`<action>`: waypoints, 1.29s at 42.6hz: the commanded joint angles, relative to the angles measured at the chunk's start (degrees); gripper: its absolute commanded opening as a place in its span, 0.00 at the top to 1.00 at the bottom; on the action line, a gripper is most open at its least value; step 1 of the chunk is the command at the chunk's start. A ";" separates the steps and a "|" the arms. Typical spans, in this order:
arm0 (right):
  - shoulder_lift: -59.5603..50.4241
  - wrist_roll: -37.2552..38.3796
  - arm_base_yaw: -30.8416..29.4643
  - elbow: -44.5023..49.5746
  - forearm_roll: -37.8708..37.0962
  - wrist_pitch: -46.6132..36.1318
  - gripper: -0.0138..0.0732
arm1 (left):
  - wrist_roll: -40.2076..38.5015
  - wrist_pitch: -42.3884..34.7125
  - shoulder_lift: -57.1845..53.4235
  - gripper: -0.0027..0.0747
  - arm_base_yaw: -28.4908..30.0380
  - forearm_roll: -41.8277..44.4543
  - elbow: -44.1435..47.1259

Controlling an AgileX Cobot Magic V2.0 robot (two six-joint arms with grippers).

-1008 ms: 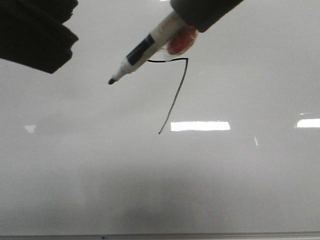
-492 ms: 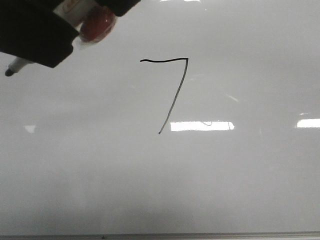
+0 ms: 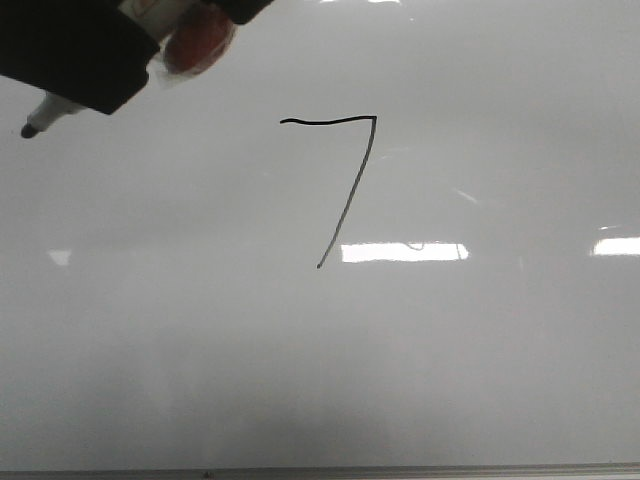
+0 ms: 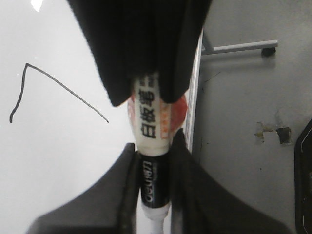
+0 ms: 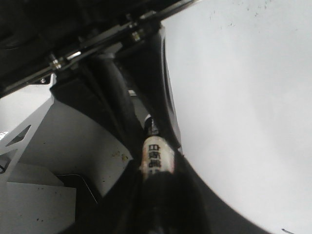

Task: Write number 7 on whiteboard

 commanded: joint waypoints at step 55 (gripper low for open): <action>-50.38 15.41 -31.31 39.19 2.52 -20.38 0.92 | -24.19 -16.53 -0.58 0.99 57.14 -6.73 9.43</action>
